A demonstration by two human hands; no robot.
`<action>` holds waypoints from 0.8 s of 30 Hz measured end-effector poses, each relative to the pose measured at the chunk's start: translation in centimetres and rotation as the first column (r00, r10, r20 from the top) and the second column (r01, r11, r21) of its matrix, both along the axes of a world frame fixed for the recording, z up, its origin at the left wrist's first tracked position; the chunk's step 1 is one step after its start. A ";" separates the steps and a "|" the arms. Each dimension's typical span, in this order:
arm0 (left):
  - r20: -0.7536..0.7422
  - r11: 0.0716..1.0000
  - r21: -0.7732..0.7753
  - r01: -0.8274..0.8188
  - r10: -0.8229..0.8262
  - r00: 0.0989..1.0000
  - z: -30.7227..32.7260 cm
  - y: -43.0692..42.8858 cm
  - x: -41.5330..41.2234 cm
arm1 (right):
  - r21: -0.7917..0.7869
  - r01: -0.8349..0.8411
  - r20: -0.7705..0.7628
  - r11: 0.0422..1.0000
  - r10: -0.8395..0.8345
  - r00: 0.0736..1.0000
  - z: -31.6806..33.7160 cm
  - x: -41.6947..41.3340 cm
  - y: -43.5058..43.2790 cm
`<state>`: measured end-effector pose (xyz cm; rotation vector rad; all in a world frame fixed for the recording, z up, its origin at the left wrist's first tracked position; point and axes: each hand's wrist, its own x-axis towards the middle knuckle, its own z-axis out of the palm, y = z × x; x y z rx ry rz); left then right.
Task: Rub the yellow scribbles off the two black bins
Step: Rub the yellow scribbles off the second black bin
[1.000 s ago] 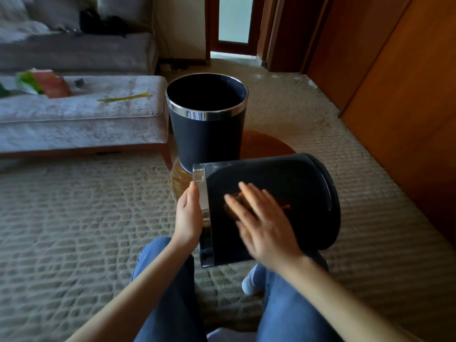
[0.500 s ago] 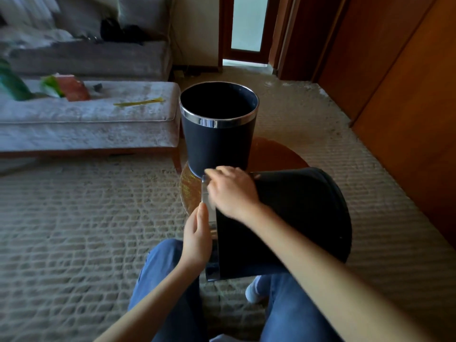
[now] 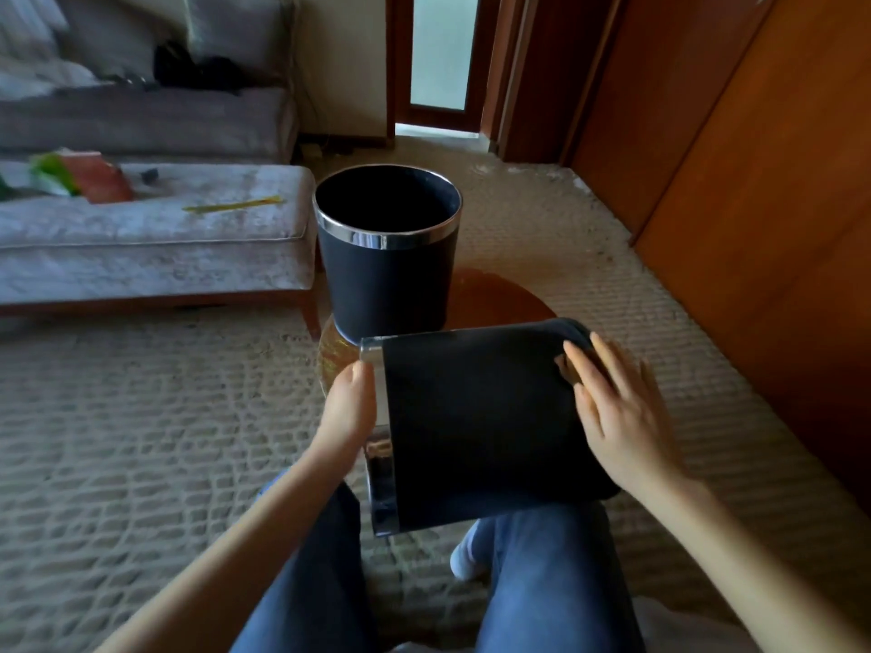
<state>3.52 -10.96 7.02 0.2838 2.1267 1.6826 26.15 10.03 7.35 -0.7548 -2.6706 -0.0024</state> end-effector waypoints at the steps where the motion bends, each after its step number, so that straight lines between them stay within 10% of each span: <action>1: 0.067 0.999 -0.037 -0.010 0.013 0.998 -0.1 1.1 -1.5 | 0.005 0.013 -0.008 1.000 -0.013 1.000 -0.5 0.3 -0.5; 4: 0.228 0.999 -0.005 -0.039 0.039 0.973 -1.0 3.2 -4.8 | 0.010 0.043 -0.052 0.999 -0.042 0.998 -0.9 0.1 -1.3; 12: -0.075 0.999 0.049 -0.021 0.024 0.997 -0.4 0.9 -1.5 | -0.027 0.064 -0.125 0.998 -0.067 0.990 -0.1 -3.1 -0.1; 17: -0.173 0.992 0.111 -0.064 0.083 0.981 -0.9 -1.5 2.4 | -0.123 0.193 0.146 0.973 -0.175 0.974 2.7 -9.0 1.5; 24: -0.161 0.987 0.141 -0.082 0.104 0.981 -1.4 -2.2 3.2 | -0.206 -0.285 0.003 0.936 0.292 0.956 2.1 -17.3 -13.8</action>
